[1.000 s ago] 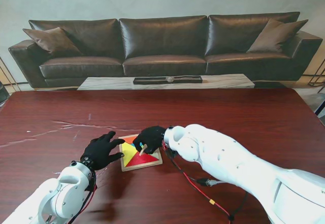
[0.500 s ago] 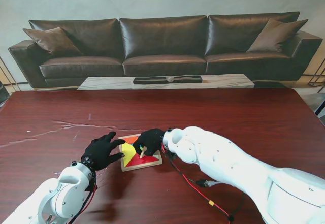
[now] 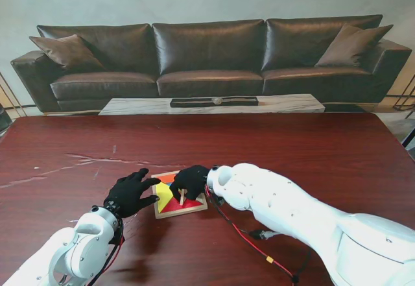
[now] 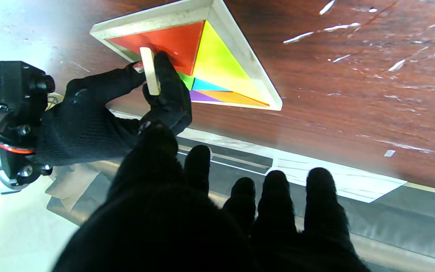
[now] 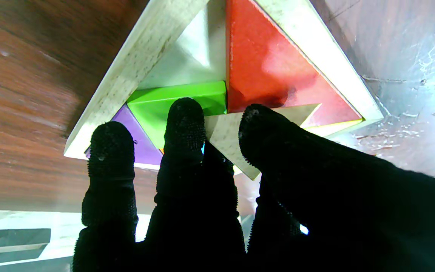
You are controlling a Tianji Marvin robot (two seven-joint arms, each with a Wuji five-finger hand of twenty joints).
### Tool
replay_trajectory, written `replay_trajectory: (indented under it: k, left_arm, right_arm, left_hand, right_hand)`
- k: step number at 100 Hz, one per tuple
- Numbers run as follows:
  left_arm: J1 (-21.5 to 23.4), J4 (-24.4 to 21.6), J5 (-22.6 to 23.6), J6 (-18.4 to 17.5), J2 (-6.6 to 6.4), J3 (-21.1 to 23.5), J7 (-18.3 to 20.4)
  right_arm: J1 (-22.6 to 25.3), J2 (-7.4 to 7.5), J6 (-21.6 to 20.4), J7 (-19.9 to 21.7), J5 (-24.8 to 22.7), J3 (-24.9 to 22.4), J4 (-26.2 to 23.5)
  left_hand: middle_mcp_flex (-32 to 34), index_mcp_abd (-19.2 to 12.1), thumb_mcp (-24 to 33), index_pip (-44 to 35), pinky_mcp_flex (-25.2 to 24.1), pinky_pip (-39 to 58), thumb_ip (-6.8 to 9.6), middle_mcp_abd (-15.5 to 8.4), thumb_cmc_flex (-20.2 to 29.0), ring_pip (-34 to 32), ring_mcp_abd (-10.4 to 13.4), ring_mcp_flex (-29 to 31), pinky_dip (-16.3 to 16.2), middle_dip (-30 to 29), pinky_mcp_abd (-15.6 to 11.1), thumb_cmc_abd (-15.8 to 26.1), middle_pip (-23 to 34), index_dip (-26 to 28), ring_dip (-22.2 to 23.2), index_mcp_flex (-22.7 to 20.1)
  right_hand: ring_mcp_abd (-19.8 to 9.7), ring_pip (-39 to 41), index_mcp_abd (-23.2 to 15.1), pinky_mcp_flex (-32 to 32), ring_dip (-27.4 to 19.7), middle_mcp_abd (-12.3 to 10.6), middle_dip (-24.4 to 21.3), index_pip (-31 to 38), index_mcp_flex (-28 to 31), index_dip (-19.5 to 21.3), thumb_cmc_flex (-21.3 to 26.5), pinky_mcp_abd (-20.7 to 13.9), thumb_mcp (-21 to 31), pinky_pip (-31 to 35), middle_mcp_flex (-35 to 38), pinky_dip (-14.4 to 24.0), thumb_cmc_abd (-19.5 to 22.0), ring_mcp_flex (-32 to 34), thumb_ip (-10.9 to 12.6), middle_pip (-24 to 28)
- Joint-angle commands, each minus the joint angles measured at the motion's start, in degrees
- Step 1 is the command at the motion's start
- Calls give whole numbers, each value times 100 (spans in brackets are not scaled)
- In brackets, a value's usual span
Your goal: Assemble the tangram pieces into a square
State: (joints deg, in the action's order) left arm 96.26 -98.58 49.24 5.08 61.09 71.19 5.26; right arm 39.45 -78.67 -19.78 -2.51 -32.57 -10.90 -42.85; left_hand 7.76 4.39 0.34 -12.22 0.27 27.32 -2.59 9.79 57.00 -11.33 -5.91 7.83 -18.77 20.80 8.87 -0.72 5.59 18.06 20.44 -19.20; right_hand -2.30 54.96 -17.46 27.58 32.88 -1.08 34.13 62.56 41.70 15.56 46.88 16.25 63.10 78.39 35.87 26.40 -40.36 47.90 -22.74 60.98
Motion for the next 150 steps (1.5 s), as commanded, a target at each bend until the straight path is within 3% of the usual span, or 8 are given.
replay_trajectory:
  k: [1, 27, 44, 62, 82, 99, 111, 150]
  left_arm:
    - [-2, -40, -19, -3, 3, -15, 16]
    - [32, -81, 29, -8, -1, 10, 24]
    - [53, -99, 56, -6, 0, 22, 10]
    - [58, -98, 59, -16, 0, 28, 3]
    - [67, -100, 61, -16, 2, 34, -7]
    - [65, -102, 59, -11, 0, 32, 5]
    - [60, -104, 48, -13, -1, 30, 19]
    - [69, -123, 59, 2, -2, 35, 30]
  right_arm:
    - [16, -34, -18, -18, -52, 31, -9]
    - [-8, -37, -25, -103, -165, 79, -11]
    - [-49, -33, -8, -148, -285, 148, -24]
    - [-73, -19, 3, -167, -363, 185, -51]
    - [-69, -8, 24, -167, -380, 183, -80]
    - [-13, 21, 63, -266, -412, 118, -158]
    - [-8, 26, 102, -335, -463, 108, -176]
    - [69, -53, 172, -660, -519, 65, -53]
  left_hand:
    - [0, -38, -77, 53, -17, -76, 208, -145, 95, 100, 102, 54, -10, -38, 15, 201, 17, 49, 13, -28]
    - [-6, -35, -81, 56, -50, -115, 215, -145, 49, 120, 86, 5, -1, -42, 15, 149, -2, 51, 4, -36]
    - [-13, -39, -68, 65, -46, -125, 220, -143, 38, 125, 97, 0, -1, -42, 18, 145, -12, 51, 1, -35]
    - [-12, -31, -62, 71, -40, -129, 220, -134, 34, 125, 93, 4, -5, -40, 17, 146, -16, 53, 1, -38]
    - [-15, -32, -59, 76, -44, -139, 220, -132, 31, 129, 90, 2, -9, -40, 26, 163, -24, 55, 1, -41]
    - [-14, -30, -60, 80, -39, -145, 217, -136, 36, 131, 93, 11, -14, -38, 25, 184, -22, 56, 1, -41]
    - [-19, -38, -66, 85, -40, -152, 214, -145, 34, 135, 100, 11, -17, -39, 31, 195, -27, 56, 0, -39]
    - [-22, -35, -68, 87, -33, -162, 214, -138, 43, 144, 106, 0, -27, -42, 29, 196, -37, 59, 0, -39]
  right_hand:
    - [-55, 30, -306, -154, -107, 99, -62, 272, 417, -3, 295, -12, 99, 144, -150, 203, 41, -199, 193, 105]
    - [-97, -102, -335, -924, -280, 63, -275, 67, 401, -248, 189, -232, 193, 129, -519, 456, -6, -904, 175, -197]
    - [-357, -488, -484, -1513, -396, -117, -493, -102, 200, -293, -140, -569, 394, 84, -669, 665, 65, -1297, 404, -515]
    - [-528, -727, -577, -1775, -461, -176, -567, -178, -11, -267, -271, -789, 436, 45, -827, 701, 39, -1558, 470, -725]
    - [-536, -785, -588, -1919, -462, -162, -614, -206, -126, -222, -318, -833, 428, 2, -916, 684, 113, -1670, 496, -788]
    - [-495, -830, -743, -1917, -481, -267, -812, -191, -88, -145, -177, -813, 112, 5, -648, 658, 840, -1523, 590, -854]
    - [-459, -833, -875, -1923, -482, -232, -876, -225, -74, -64, -139, -811, -59, 5, -573, 651, 1075, -1505, 468, -856]
    - [-491, -826, -1064, -2036, -455, -146, -799, -333, -400, -16, -457, -750, 139, -57, -827, 651, 809, -1752, 653, -845]
